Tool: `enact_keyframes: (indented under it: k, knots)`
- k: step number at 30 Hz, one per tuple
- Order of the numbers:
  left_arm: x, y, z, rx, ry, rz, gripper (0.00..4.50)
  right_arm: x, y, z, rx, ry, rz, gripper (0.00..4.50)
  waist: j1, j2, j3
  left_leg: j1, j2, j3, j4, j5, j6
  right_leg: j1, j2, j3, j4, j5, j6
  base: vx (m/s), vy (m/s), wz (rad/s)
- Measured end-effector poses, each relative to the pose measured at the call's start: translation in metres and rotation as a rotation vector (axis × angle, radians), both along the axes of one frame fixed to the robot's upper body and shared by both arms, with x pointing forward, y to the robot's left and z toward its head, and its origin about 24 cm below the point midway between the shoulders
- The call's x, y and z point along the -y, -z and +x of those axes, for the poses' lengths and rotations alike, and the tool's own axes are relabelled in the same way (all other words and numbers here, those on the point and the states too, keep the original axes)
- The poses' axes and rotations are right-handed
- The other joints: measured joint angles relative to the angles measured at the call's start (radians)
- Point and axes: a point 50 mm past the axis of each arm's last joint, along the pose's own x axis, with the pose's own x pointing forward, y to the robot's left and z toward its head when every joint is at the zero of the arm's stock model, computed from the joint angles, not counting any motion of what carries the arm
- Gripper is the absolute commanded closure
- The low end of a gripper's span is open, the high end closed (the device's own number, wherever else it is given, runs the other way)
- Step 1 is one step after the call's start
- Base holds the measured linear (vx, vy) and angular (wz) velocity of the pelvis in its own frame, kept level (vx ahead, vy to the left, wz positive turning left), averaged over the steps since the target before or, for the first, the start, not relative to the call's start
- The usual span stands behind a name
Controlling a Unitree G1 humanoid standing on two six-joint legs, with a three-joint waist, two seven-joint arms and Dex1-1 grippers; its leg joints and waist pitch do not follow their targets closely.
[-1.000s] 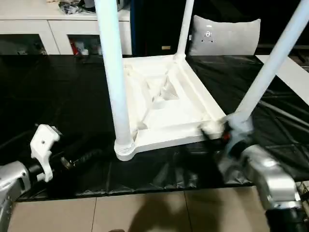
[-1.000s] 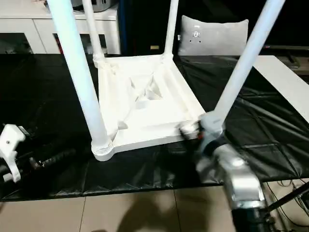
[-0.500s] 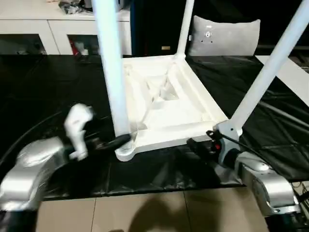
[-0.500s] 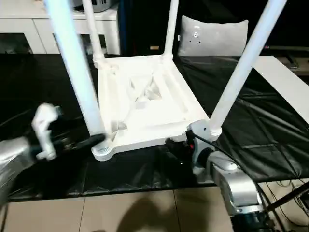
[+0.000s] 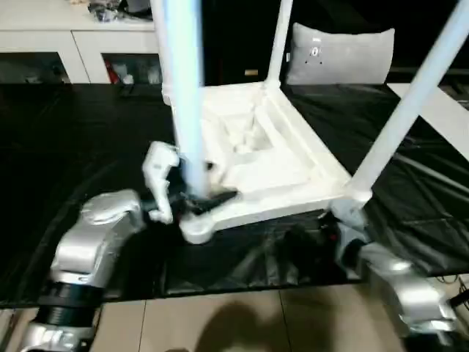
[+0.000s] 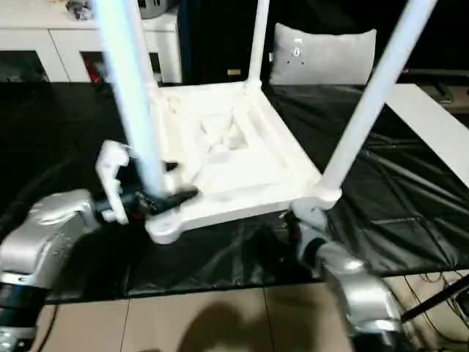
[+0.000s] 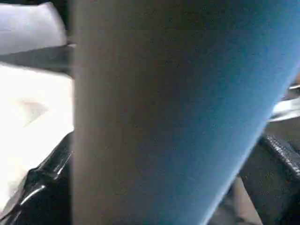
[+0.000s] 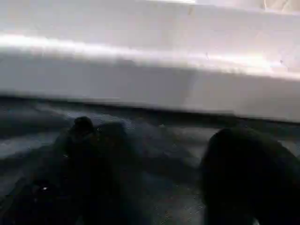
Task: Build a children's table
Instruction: Rotate table base
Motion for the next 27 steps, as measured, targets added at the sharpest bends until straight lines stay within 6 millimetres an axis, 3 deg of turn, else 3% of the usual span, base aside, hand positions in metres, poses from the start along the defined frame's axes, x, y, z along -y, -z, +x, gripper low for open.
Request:
enact_keyframes:
  k: [5,11,18,27]
  knots:
    - [0.016,-0.010,-0.010,-0.032,0.150,-0.053,0.05,0.015,0.002,0.010,0.025,0.037,-0.021,0.00,-0.002,-0.002,0.000,0.000,0.000,0.005,-0.001,0.000,0.001,0.000,0.000,0.004,0.000,0.000,0.000,0.000,0.000,0.00]
    - [0.040,-0.011,-0.015,-0.047,0.237,-0.078,0.05,0.026,0.001,0.024,0.047,0.024,-0.026,0.00,-0.023,-0.004,0.002,0.000,0.000,0.007,-0.001,-0.001,0.001,-0.002,0.001,0.006,0.001,0.001,0.000,0.000,0.000,0.00]
    - [0.065,-0.025,-0.013,0.003,0.270,-0.115,0.05,-0.001,0.000,0.041,0.055,-0.113,-0.035,0.00,-0.059,-0.004,0.003,-0.001,0.007,0.007,-0.001,-0.001,0.001,-0.004,0.008,0.007,0.000,0.003,-0.004,0.000,0.000,0.00]
    - [0.091,-0.025,0.002,0.053,0.146,-0.091,0.05,-0.024,-0.001,0.050,0.060,-0.233,-0.027,0.00,-0.059,-0.005,0.003,0.000,0.016,0.008,0.000,0.001,-0.001,-0.006,0.018,0.008,0.000,0.005,-0.009,0.000,0.000,0.00]
